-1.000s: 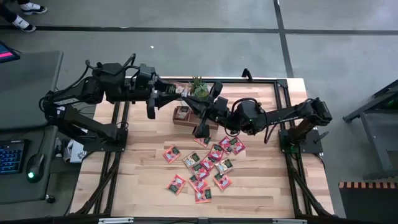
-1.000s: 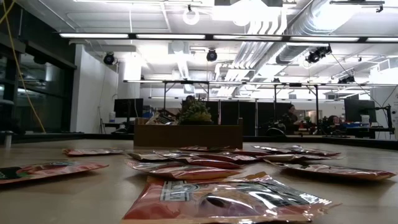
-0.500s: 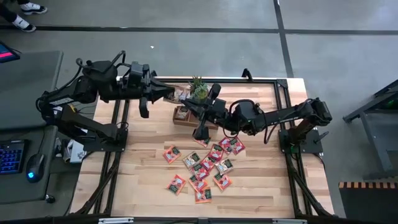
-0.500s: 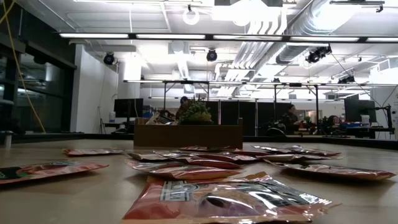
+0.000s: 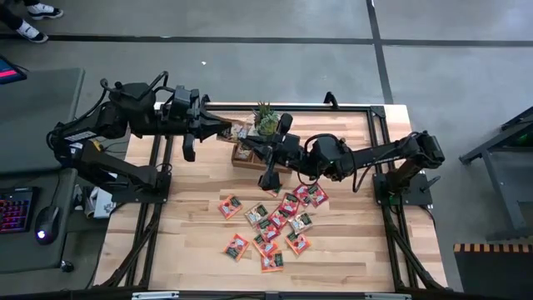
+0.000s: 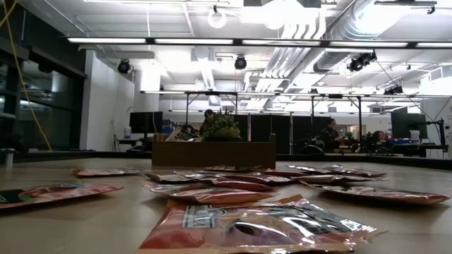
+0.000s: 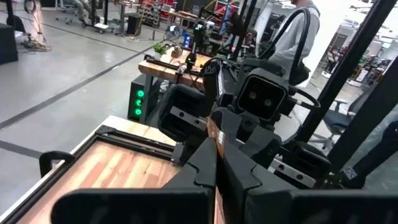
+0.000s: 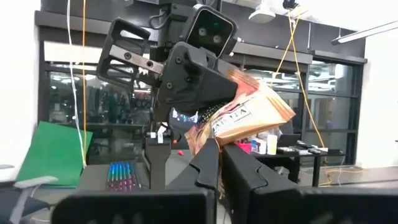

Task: Pick & Place Tea
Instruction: Put the left brown tea bag into the left section of the wooden organizer

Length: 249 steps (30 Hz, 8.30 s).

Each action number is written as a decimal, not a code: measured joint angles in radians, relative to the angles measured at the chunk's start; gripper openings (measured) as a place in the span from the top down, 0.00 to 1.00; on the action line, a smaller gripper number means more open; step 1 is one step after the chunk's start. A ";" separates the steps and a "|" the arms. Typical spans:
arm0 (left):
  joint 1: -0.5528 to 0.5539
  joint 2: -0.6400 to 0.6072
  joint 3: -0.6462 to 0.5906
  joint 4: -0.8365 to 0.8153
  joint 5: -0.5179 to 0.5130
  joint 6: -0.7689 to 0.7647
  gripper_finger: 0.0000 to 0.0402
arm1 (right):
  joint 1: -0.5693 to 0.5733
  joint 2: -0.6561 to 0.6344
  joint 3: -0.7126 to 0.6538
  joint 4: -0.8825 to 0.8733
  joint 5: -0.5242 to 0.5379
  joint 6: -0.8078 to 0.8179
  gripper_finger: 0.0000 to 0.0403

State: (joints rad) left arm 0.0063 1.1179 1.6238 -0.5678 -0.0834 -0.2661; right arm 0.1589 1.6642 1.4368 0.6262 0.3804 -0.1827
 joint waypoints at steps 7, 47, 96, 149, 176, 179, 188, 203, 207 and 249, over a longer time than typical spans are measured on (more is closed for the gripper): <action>0.000 -0.015 0.001 -0.055 -0.013 0.011 1.00 | 0.001 -0.042 0.000 -0.049 0.033 -0.008 0.78; 0.361 0.574 0.000 -0.619 0.226 0.638 1.00 | 0.045 -0.546 0.000 -0.848 0.216 0.203 0.58; 0.406 0.848 0.000 -0.570 0.271 0.772 1.00 | 0.045 -0.546 0.000 -0.842 0.214 0.227 0.58; 0.406 0.688 0.632 -0.871 0.122 0.568 0.64 | 0.045 -0.546 0.000 -0.944 0.191 0.254 0.58; -0.027 0.181 -0.242 -0.386 0.040 -0.165 0.64 | 0.044 -0.454 0.000 -1.277 0.044 0.461 0.58; -0.097 0.174 -0.360 -0.262 0.039 -0.296 0.64 | 0.044 -0.440 0.000 -1.330 0.059 0.515 0.58; -0.239 0.176 -0.581 0.061 0.012 -0.523 0.64 | 0.044 -0.412 0.000 -1.371 0.067 0.576 0.58; -0.290 0.297 -0.726 0.291 0.049 -0.686 0.81 | 0.042 -0.400 -0.470 -0.719 -0.084 0.815 0.58; -0.289 0.368 -0.726 0.328 0.089 -0.715 0.90 | 0.027 -0.400 -0.571 -0.598 -0.137 0.869 0.58; -0.289 0.679 -0.720 0.452 0.097 -0.784 1.00 | -0.062 -0.010 -0.627 -0.398 -0.489 1.142 0.58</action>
State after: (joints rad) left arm -0.2826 1.7973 0.9034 -0.1155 0.0141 -1.0505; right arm 0.0972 1.6537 0.8101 0.2280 -0.1090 0.9594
